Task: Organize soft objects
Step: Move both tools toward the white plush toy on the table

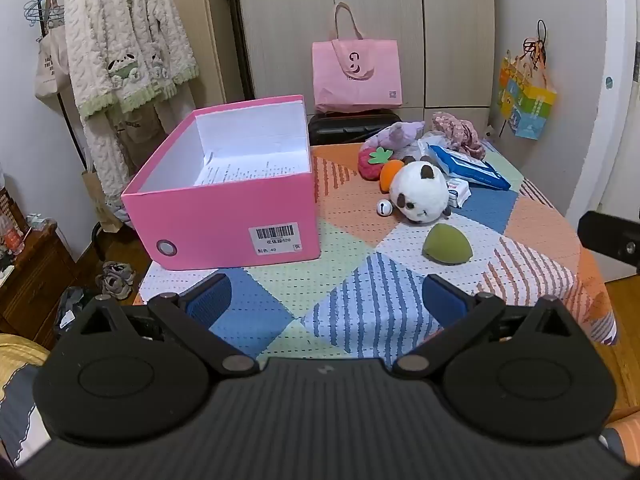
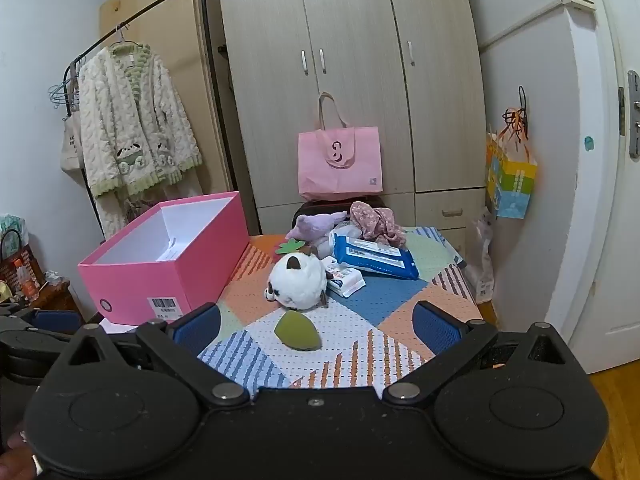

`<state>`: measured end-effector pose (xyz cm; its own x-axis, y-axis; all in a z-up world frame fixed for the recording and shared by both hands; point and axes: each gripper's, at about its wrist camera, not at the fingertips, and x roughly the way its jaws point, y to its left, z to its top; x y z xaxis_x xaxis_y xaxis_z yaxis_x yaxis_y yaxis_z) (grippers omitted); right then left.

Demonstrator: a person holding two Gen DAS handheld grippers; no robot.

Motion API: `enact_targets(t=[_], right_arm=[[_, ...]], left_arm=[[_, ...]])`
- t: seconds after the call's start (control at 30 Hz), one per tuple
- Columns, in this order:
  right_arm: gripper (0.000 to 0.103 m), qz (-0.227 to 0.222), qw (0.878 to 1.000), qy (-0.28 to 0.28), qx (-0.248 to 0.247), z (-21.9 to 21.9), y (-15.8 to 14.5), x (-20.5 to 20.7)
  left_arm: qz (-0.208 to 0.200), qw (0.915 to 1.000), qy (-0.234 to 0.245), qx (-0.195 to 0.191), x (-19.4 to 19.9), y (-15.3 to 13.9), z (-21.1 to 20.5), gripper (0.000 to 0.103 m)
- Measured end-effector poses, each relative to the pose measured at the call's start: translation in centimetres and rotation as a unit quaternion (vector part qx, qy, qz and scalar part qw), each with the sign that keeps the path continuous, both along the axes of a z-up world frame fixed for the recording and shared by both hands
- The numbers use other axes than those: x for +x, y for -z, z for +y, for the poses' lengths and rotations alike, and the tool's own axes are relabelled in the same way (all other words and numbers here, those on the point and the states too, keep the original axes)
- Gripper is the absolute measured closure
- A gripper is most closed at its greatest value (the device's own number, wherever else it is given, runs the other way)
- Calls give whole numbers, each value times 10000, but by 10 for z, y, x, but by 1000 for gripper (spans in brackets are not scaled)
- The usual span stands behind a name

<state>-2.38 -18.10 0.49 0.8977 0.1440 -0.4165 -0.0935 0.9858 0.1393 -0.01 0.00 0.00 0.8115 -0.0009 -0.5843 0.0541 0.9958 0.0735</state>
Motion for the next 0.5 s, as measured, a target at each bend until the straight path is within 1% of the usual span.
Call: enact_targets(t=[0.27,0.3,0.43,0.5], right_arm=[[0,-25,10000,3,-53,0,1,-1],[0,-33,10000,5,-59,0,1,-2],[0,-12,10000,30,-38,-1,3,-3],[0,0,10000,42,-31,-1,2,-3]], left_arm=[[-21,10000,7,-55,0,0,2,0],[-25,10000,40,-60,1,-1,-5,0],[62,9998,120,-157,2,-1,-7,0],[70,9997,188,-166,-1,4,-3,0]])
